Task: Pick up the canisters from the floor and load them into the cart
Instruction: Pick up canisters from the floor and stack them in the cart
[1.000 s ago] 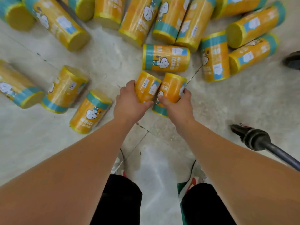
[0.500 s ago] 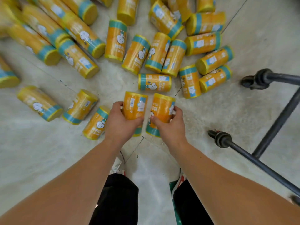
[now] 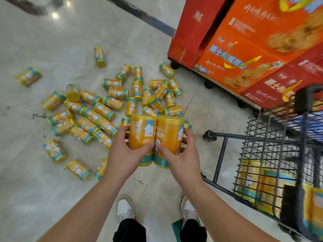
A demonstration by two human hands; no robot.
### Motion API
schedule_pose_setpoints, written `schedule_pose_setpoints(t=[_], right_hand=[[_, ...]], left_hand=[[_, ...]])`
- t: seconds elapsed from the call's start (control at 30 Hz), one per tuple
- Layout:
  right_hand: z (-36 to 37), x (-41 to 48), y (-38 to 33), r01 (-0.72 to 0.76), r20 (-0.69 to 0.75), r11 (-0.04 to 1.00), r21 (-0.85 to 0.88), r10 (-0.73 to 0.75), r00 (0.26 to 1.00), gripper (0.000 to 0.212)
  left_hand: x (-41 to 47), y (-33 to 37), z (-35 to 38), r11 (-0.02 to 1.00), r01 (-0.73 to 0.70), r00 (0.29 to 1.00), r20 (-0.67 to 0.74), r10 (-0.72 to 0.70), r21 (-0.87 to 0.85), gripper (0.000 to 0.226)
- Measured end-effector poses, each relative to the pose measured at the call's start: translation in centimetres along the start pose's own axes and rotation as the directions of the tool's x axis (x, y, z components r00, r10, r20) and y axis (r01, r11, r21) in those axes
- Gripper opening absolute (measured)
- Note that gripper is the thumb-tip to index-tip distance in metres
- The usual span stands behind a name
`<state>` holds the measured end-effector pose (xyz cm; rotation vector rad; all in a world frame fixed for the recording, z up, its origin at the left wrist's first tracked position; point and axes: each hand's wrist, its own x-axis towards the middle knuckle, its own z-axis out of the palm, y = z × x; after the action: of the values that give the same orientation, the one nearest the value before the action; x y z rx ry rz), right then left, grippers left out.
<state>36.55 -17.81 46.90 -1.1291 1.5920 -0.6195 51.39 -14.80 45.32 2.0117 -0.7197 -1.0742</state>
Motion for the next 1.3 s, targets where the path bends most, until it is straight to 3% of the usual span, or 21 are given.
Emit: schedule_pose_setpoints(t=[0.23, 0.47, 0.63, 0.77, 0.9, 1.07, 1.3], right_hand=[[-14.3, -4.3, -10.5, 0.228, -0.198, 0.973, -0.014, -0.226, 0.954, 0.066], [-32.7, -7.7, -11.3, 0.225, -0.42, 0.97, -0.092, -0.243, 0.874, 0.08], [-45.4, -9.7, -6.4, 0.118, -0.484, 0.986, -0.12, -0.162, 0.86, 0.059], [-54.5, -11.6, -0.5, -0.045, -0.502, 0.986, -0.158, -0.041, 0.864, 0.066], [-61.9, -12.9, 5.8, -0.318, -0.48, 0.913, -0.255, 0.166, 0.862, 0.073], [-67.6, -12.5, 12.2, -0.562, -0.444, 0.761, -0.323, 0.402, 0.801, 0.069], [-69.8, -9.8, 17.7, -0.687, -0.404, 0.643, -0.34, 0.559, 0.724, 0.08]], left_hand=[[-7.6, 16.2, 3.7, 0.972, -0.233, 0.969, 0.074, 0.235, -0.034, 0.076], [-17.4, 26.2, 16.0, 0.937, -0.331, 0.901, 0.258, 0.348, -0.11, 0.064], [-24.6, 27.8, 27.7, 0.947, -0.321, 0.854, 0.424, 0.301, -0.026, 0.056], [-30.4, 26.5, 37.2, 0.975, -0.211, 0.817, 0.56, 0.136, 0.071, 0.055], [-35.4, 23.9, 45.3, 0.974, -0.126, 0.764, 0.644, -0.027, 0.19, 0.056], [-38.5, 20.5, 51.4, 0.879, -0.207, 0.738, 0.658, -0.149, 0.43, 0.069], [-38.8, 18.2, 55.3, 0.741, -0.336, 0.737, 0.652, -0.178, 0.582, 0.079]])
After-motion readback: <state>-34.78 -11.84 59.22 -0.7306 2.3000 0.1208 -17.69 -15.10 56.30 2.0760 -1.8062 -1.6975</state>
